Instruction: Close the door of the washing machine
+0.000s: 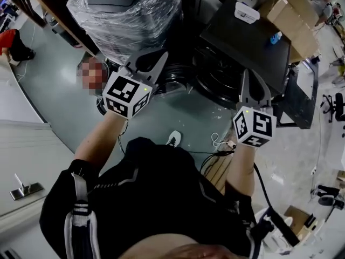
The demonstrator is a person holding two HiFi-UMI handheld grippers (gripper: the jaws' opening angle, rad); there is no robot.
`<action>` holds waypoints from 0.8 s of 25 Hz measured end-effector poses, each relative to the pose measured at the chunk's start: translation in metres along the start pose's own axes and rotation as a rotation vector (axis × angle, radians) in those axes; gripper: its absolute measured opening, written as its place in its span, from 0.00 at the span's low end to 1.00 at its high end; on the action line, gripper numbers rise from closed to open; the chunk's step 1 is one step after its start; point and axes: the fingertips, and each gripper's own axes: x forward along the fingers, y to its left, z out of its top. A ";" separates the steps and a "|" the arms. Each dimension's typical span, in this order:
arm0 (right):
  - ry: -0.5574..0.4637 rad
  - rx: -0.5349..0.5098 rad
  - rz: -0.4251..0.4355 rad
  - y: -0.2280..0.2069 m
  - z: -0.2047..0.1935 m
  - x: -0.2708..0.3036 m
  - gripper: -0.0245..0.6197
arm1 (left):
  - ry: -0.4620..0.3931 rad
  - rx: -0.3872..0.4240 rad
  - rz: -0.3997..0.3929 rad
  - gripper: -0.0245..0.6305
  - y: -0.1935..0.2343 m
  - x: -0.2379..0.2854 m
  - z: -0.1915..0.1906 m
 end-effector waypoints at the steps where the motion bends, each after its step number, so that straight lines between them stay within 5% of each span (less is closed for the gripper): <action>1: 0.000 -0.003 -0.006 -0.003 -0.002 0.005 0.05 | 0.002 0.011 0.004 0.04 0.002 0.006 0.002; 11: -0.018 0.079 -0.045 -0.015 -0.010 0.037 0.05 | 0.045 -0.001 -0.079 0.04 0.026 0.049 -0.011; 20: 0.110 0.093 -0.174 0.025 -0.039 0.091 0.11 | 0.109 -0.030 -0.252 0.04 0.092 0.098 -0.067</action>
